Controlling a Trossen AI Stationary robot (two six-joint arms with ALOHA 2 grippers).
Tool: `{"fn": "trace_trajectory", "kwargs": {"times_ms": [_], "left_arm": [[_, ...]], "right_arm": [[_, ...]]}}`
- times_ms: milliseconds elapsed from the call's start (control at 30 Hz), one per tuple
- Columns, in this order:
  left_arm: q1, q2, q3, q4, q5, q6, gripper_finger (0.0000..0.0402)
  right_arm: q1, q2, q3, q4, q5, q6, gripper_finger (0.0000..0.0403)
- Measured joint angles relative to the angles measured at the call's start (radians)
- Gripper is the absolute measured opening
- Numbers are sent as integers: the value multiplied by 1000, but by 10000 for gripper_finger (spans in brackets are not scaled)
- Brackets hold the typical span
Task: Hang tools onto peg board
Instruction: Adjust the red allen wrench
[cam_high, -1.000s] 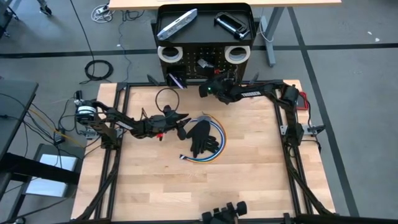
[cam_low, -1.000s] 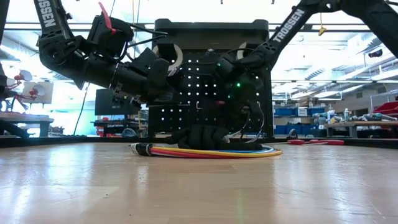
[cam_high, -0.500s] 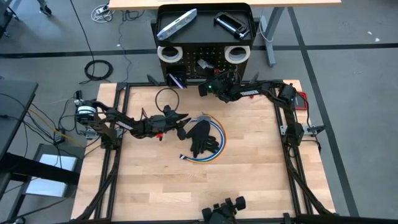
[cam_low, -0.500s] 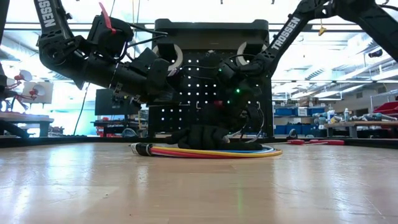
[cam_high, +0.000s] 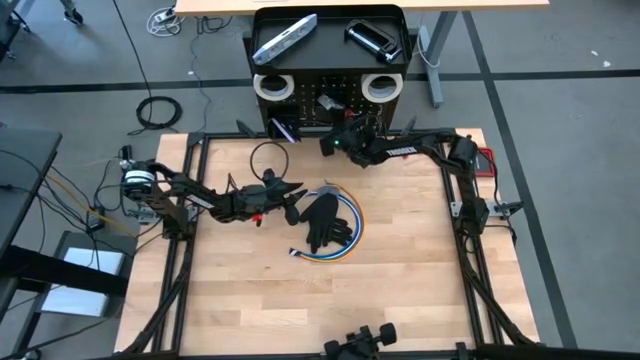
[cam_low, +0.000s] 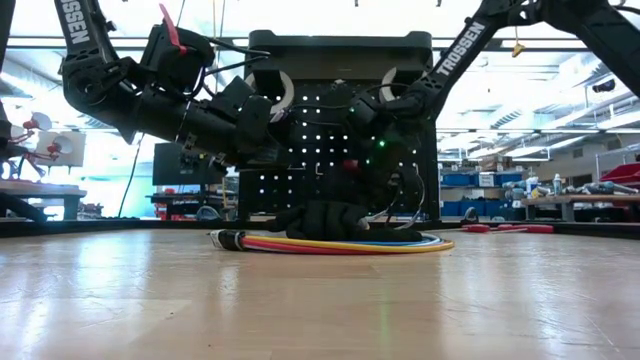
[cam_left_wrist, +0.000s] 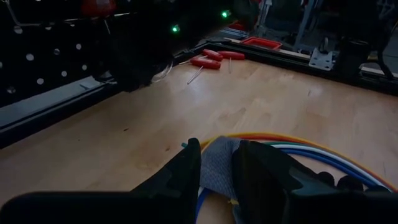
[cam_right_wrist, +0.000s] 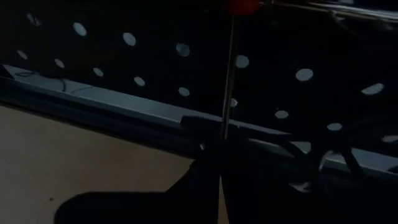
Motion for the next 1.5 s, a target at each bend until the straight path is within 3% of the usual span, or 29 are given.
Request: {"fn": "trace_trajectory", "kwargs": {"times_ms": [300, 767, 1100, 1333, 1500], "left_arm": [[0, 0, 0, 0, 0, 0, 120], [0, 0, 0, 1, 2, 0, 119], [0, 0, 0, 1, 3, 0, 119], [0, 0, 0, 1, 4, 0, 119], [0, 0, 0, 1, 4, 0, 119]], "right_arm": [[35, -29, 1, -30, 61, 1, 10], [35, -46, 0, -138, 110, 139, 10], [-41, -47, 0, -143, -82, 179, 21], [-44, -47, 0, -141, -93, 178, 22], [-44, -47, 0, -142, -113, 170, 55]]}}
